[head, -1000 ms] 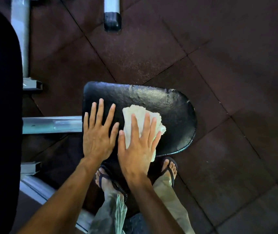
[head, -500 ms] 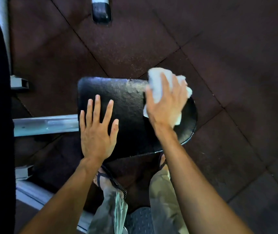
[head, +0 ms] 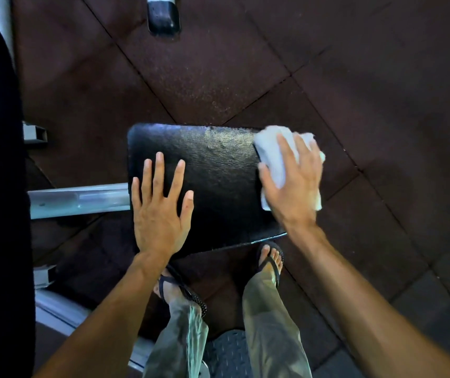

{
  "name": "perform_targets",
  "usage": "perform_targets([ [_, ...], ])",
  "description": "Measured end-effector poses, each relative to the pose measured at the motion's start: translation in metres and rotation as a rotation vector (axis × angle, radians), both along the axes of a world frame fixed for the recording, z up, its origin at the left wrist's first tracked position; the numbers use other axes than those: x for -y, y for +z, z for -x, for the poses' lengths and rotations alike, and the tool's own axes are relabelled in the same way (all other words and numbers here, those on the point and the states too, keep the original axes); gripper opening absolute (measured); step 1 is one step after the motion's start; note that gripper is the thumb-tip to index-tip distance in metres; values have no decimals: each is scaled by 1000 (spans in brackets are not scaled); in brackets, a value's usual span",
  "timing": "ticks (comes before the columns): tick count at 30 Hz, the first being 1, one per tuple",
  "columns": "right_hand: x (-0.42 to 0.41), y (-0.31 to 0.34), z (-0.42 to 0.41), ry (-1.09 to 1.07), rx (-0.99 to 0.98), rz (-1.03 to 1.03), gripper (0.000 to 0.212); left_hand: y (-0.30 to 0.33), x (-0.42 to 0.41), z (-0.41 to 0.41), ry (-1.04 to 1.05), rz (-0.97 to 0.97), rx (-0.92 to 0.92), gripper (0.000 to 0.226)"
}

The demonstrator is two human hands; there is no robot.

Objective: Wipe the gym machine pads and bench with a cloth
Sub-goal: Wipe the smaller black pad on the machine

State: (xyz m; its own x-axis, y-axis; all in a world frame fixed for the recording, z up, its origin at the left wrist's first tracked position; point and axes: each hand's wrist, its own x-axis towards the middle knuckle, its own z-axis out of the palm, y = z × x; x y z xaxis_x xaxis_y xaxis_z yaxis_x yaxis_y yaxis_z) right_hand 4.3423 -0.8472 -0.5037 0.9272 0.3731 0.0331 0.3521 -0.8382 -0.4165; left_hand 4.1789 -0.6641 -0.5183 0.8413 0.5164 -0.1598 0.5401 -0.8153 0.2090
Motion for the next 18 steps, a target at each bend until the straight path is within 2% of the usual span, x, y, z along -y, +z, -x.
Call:
perform_targets([
  [3, -42, -2, 25, 104, 43, 44, 59, -1, -1, 0, -6, -9, 1, 58],
  [7, -8, 5, 66, 373, 13, 94, 59, -1, -2, 2, -18, -30, -12, 59],
  [10, 12, 10, 72, 322, 21, 180, 60, -2, -2, 1, -13, -27, -8, 59],
  [15, -13, 8, 86, 243, 24, 247, 69, -2, -3, 2, -12, -10, 6, 58],
  [18, -18, 1, 79, 224, 76, 271, 63, -2, -3, 2, -11, -10, 11, 57],
])
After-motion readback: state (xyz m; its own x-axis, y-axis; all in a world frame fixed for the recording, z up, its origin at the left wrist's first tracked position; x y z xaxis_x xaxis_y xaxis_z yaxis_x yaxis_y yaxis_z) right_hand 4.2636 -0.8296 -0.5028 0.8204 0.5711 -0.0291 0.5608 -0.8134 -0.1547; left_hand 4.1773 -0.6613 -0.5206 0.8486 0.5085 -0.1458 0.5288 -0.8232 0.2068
